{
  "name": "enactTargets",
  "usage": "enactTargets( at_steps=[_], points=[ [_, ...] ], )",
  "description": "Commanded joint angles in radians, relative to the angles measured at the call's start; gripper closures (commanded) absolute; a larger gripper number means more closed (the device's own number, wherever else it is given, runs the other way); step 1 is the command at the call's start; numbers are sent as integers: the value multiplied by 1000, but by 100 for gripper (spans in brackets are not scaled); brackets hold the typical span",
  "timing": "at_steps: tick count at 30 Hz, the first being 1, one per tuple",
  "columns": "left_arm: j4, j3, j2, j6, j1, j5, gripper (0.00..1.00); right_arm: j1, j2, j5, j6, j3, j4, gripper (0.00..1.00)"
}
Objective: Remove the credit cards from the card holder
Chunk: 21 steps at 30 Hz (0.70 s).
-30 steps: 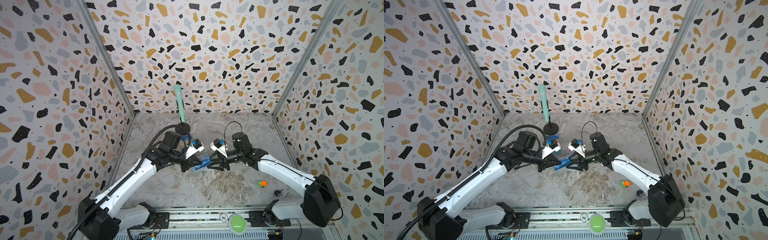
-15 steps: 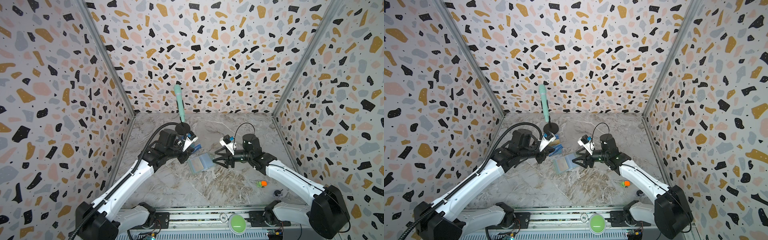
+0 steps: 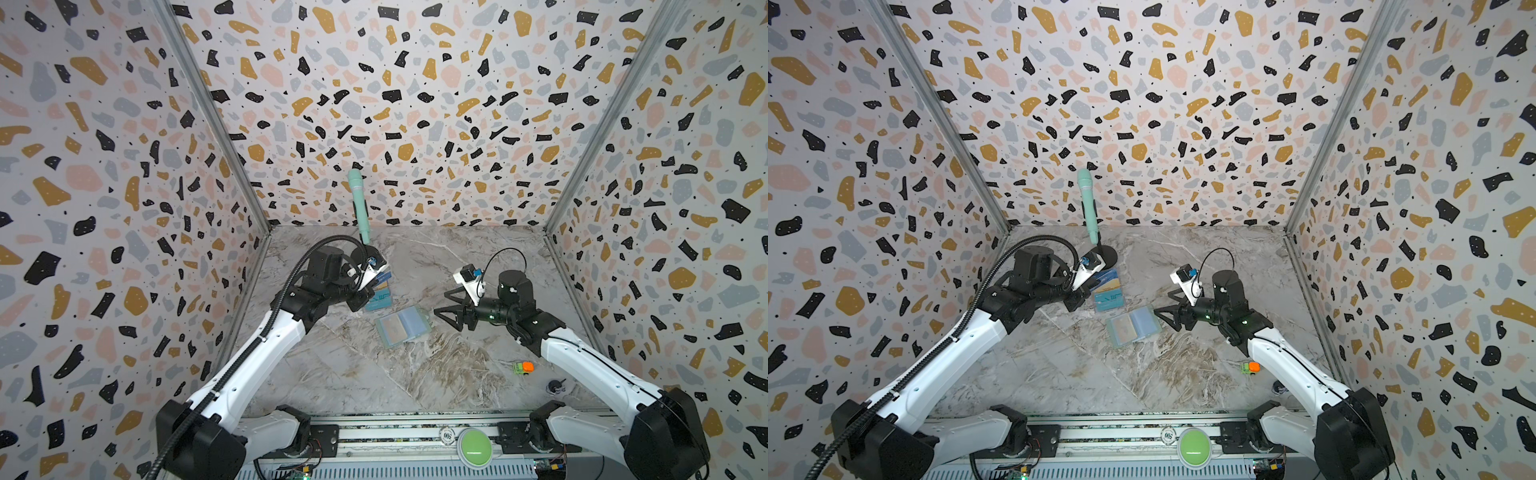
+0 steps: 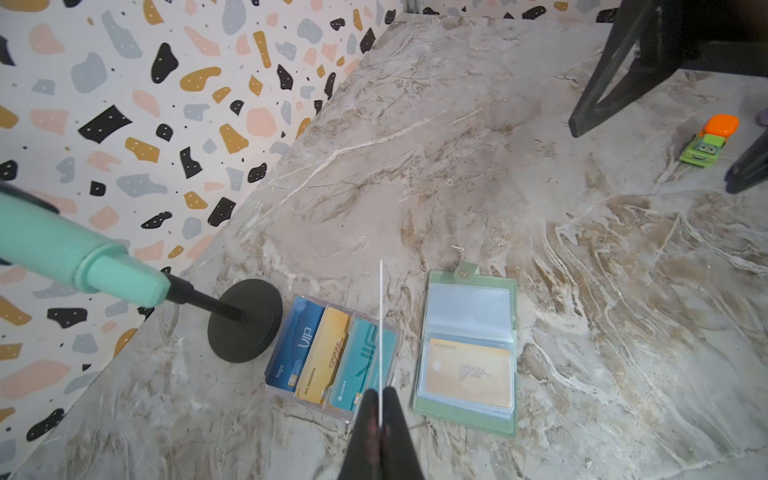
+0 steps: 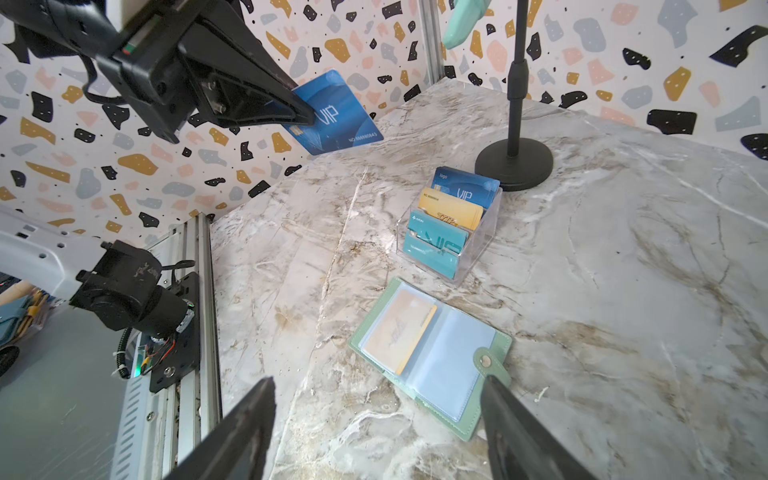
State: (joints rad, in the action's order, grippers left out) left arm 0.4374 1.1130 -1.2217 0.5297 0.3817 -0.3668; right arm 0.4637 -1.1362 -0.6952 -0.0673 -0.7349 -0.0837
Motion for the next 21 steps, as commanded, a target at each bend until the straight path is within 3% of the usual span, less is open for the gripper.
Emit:
enactTargets(
  at_steps=[1, 8, 10, 21],
  points=[
    [91, 83, -70, 116, -45, -65, 100, -5, 23, 36, -12, 9, -19, 22],
    [146, 152, -202, 272, -76, -130, 100, -10, 20, 35, -12, 3, -15, 21],
    [215, 193, -252, 382, -82, -161, 100, -13, 19, 36, -12, 3, -13, 21],
    [37, 192, -392, 401, -90, -22, 100, -14, 15, 41, -5, 5, -7, 21]
  ],
)
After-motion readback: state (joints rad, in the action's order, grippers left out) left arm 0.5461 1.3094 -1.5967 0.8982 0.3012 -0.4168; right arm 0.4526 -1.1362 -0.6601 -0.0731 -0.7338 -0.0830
